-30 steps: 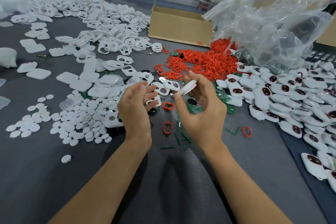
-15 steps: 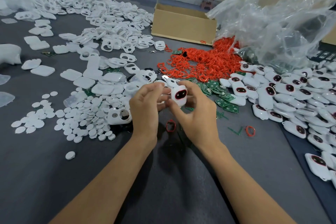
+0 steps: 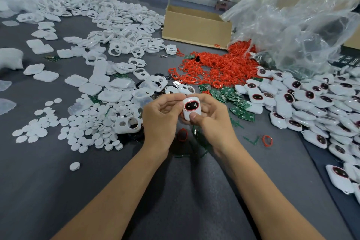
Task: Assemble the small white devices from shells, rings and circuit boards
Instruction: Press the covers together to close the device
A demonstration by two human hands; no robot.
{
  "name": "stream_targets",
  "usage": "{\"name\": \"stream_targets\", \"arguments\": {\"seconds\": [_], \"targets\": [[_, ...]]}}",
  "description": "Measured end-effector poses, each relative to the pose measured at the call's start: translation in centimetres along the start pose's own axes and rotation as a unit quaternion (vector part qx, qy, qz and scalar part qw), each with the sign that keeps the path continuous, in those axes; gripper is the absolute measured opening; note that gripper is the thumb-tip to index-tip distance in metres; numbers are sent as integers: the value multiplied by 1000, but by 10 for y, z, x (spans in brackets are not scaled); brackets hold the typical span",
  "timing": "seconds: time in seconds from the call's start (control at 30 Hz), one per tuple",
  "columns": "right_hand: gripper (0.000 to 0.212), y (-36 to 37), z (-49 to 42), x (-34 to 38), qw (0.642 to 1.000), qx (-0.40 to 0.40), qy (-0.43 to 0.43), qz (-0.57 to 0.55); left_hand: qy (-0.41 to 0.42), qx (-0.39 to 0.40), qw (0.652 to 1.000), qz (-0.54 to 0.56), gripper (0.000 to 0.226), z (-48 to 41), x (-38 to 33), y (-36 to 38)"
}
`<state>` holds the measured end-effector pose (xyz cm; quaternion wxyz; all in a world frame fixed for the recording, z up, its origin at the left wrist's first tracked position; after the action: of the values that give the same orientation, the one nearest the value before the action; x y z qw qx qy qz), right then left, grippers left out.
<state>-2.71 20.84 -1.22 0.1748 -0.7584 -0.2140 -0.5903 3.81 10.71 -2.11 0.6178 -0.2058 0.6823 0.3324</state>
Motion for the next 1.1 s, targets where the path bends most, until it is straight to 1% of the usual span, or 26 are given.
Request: {"name": "stream_targets", "arguments": {"seconds": [0.1, 0.17, 0.23, 0.3, 0.33, 0.4, 0.5, 0.6, 0.67, 0.7, 0.77, 0.8, 0.83, 0.87, 0.9, 0.93, 0.97, 1.03, 1.07, 1.1], "targets": [[38, -5, 0, 1, 1000, -14, 15, -19, 14, 16, 1000, -22, 23, 1, 1, 2], [38, -5, 1, 3, 1000, -15, 14, -5, 16, 18, 999, -26, 23, 0, 2, 2], [43, -3, 1, 6, 998, -1, -15, 55, 9, 17, 1000, -15, 22, -1, 4, 2], [52, -2, 1, 9, 988, 15, -62, 139, -2, 10, 1000, -20, 19, -1, 5, 2], [55, -2, 1, 11, 983, 13, -82, 161, -13, 1, 1000, -19, 18, -2, 7, 2], [51, -3, 1, 12, 985, -6, -100, 142, -50, -14, 999, 6, 15, -4, 9, 1], [41, -3, 0, 13, 995, -22, -90, 43, -93, -2, 996, 18, 9, -5, 12, 2], [35, -4, 0, 14, 996, -18, -84, 26, -97, 15, 995, 15, 12, -2, 12, 4], [32, -5, -1, 14, 994, -31, -90, 49, -89, -4, 996, 8, 14, -3, 11, 3], [30, -7, 0, 15, 988, -56, -108, 91, -89, -18, 996, 19, 14, -4, 11, 1], [28, -11, 4, 22, 960, -121, -188, 170, -96, -42, 993, 61, 16, -6, 9, -1], [30, -10, 6, 25, 946, -125, -224, 197, -93, -53, 991, 74, 17, -7, 8, -2], [31, -7, 7, 25, 936, -93, -240, 242, -86, -64, 991, 76, 20, -8, 6, -4], [32, 1, 8, 21, 923, -27, -226, 310, -75, -76, 992, 72, 22, -9, 5, -5], [32, 8, 9, 15, 902, 39, -191, 385, -64, -87, 992, 65, 24, -9, 5, -5], [33, 10, 10, 9, 883, 61, -167, 434, -56, -96, 992, 61, 25, -8, 4, -7], [33, 9, 11, 7, 877, 44, -164, 450, -51, -101, 992, 60, 26, -7, 4, -7], [33, 4, 13, 14, 886, -41, -213, 410, -43, -107, 991, 63, 28, -6, 2, -8], [33, 3, 15, 16, 884, -68, -237, 397, -39, -110, 991, 64, 28, -6, 1, -9], [31, 2, 14, 16, 876, -70, -241, 411, -33, -114, 991, 64, 28, -6, 1, -9]]}}
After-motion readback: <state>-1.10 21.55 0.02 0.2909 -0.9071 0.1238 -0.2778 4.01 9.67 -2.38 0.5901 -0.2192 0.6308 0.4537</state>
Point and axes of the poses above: each hand's wrist, its own z-axis away from the middle knuckle, its own y-axis out of the palm, x = y × z, the point moved 3 cm from there along -z, towards the middle knuckle, and after that the axes turned 8 degrees about -y, right-handed, at the moved point
